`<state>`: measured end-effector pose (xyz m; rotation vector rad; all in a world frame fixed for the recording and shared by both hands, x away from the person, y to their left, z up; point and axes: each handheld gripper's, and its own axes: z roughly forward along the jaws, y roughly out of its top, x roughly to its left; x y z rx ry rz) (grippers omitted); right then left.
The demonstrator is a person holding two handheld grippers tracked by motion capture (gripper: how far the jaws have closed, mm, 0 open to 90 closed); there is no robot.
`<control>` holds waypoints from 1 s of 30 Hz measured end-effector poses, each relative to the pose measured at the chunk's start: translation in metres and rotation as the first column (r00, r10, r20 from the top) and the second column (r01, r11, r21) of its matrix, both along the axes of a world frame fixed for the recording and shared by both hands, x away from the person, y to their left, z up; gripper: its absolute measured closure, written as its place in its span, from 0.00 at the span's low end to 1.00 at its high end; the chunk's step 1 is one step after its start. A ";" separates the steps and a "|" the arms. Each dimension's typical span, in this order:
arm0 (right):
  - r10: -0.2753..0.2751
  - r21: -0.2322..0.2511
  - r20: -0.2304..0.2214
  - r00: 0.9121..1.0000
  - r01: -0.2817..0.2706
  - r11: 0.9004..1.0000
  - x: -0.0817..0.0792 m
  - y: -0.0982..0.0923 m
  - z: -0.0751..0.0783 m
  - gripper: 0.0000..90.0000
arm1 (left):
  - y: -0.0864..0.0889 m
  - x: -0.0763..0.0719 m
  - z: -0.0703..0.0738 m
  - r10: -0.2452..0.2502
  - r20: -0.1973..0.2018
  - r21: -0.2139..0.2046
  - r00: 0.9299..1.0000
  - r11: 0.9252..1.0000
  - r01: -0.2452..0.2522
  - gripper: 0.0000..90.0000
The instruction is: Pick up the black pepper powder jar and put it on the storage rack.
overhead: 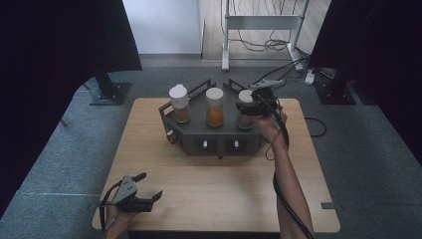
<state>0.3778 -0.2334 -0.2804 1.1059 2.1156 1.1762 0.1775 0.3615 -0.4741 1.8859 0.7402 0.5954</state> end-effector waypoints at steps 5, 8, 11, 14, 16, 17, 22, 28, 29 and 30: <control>0.005 0.004 0.002 1.000 -0.005 1.000 0.000 -0.002 -0.001 0.36 | 0.000 0.000 0.000 0.000 0.000 -0.001 1.000 1.000 0.000 0.10; 0.003 -0.006 0.000 1.000 -0.003 1.000 0.001 0.000 -0.002 0.27 | 0.000 0.000 0.000 0.000 0.001 -0.002 1.000 1.000 0.000 0.10; 0.015 0.002 0.022 1.000 -0.015 1.000 -0.001 -0.003 -0.004 0.22 | 0.000 0.000 0.000 0.001 0.001 -0.001 1.000 1.000 -0.001 0.10; 0.016 0.004 0.041 0.999 -0.016 1.000 -0.004 -0.002 -0.002 0.19 | 0.000 -0.001 0.000 0.000 0.003 -0.001 1.000 1.000 0.000 0.10; 0.015 0.006 0.051 0.999 -0.015 1.000 -0.006 -0.002 0.000 0.19 | 0.000 -0.001 0.000 0.000 0.004 -0.001 1.000 1.000 0.000 0.10; 0.015 0.007 0.054 0.998 -0.015 1.000 -0.007 -0.003 0.001 0.19 | 0.000 -0.001 0.000 0.000 0.004 -0.002 1.000 1.000 0.000 0.10; 0.005 0.003 0.064 0.998 -0.005 1.000 -0.011 -0.003 0.005 0.18 | 0.000 -0.002 0.001 0.002 0.007 -0.001 1.000 1.000 -0.002 0.10; 0.000 0.002 0.081 0.997 0.000 1.000 -0.017 -0.005 0.010 0.19 | 0.000 -0.002 0.001 0.001 0.009 0.000 1.000 1.000 -0.001 0.10; 0.001 0.003 0.084 0.996 -0.001 1.000 -0.018 -0.005 0.011 0.19 | 0.000 -0.002 0.001 0.001 0.010 -0.001 1.000 1.000 -0.001 0.10; 0.001 0.004 0.087 0.996 -0.001 1.000 -0.019 -0.006 0.011 0.19 | 0.000 -0.002 0.001 0.000 0.010 0.000 1.000 1.000 0.000 0.10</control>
